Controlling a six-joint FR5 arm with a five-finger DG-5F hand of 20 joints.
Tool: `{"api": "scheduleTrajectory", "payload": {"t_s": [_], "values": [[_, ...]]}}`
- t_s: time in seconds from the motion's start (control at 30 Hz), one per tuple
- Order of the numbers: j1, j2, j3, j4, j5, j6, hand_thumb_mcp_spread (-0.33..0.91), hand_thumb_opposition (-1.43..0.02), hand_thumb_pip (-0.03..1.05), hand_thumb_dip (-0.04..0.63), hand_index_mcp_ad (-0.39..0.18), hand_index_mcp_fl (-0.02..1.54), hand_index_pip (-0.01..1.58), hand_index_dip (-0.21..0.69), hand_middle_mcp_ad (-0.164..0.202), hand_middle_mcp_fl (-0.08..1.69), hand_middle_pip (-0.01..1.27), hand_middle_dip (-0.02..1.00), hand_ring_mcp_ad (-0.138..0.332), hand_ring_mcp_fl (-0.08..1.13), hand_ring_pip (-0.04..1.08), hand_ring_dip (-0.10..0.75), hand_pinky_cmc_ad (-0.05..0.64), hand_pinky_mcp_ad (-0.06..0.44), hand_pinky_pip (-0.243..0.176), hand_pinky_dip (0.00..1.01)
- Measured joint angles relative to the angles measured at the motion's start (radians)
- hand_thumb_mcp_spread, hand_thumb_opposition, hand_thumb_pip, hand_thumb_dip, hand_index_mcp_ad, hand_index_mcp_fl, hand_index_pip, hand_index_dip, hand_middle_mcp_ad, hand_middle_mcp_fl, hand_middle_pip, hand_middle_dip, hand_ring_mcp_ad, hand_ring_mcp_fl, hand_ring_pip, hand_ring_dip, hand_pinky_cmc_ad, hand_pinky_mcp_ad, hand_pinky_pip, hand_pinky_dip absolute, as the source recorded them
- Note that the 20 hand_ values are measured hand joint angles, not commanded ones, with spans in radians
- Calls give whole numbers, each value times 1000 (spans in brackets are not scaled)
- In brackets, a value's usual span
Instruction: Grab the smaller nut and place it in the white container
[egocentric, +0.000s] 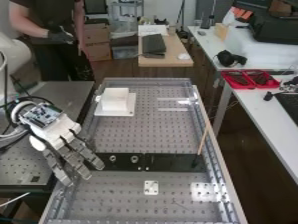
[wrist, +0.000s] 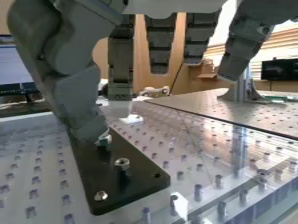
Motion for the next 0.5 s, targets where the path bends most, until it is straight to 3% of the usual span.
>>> {"api": "scheduleTrajectory", "payload": {"t_s": [0.5], "values": [[23,-50,-1,38,72,-2,403,-820,682,253,-122,87,1541,164,68,87,136,227,143,2,93,110,400,311,-91,387]]}}
